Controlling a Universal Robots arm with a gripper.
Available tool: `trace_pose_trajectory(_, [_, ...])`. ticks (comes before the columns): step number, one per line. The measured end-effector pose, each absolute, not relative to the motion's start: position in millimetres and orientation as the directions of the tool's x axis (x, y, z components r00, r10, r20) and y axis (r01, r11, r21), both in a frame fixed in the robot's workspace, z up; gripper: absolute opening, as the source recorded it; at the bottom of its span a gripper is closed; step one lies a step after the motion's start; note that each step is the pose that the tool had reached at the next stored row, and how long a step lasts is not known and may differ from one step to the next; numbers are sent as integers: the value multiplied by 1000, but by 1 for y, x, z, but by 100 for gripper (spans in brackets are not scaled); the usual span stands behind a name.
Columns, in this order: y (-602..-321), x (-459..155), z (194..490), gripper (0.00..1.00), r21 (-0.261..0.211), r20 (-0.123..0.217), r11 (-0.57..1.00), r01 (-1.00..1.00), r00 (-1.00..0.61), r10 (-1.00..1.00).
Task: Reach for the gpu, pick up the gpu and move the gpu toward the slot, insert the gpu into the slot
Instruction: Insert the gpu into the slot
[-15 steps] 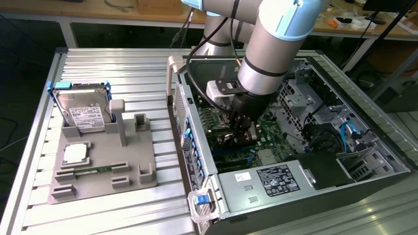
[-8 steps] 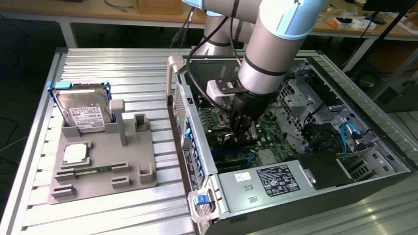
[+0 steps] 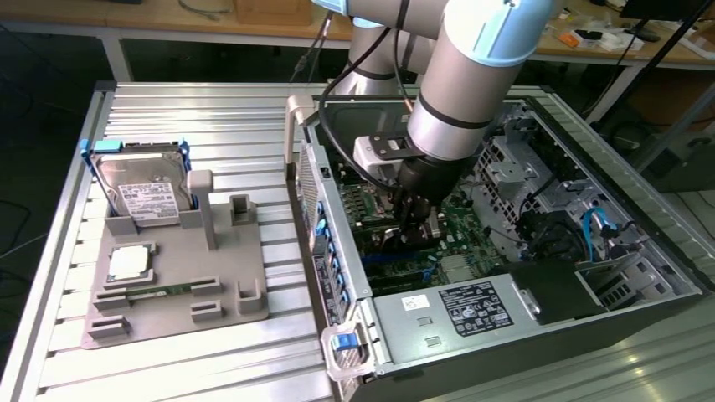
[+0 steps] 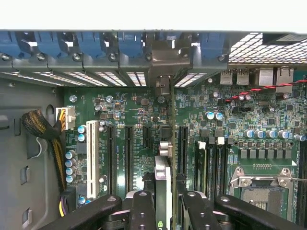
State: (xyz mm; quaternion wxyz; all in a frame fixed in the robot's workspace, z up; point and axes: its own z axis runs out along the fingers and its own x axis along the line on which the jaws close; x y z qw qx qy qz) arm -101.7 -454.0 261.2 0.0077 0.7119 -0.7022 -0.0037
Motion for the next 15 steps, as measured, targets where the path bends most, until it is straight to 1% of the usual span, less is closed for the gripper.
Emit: trace_pose_trajectory(15, [-455,-102,261,27,16,5,-4,-1000,4,-1000])
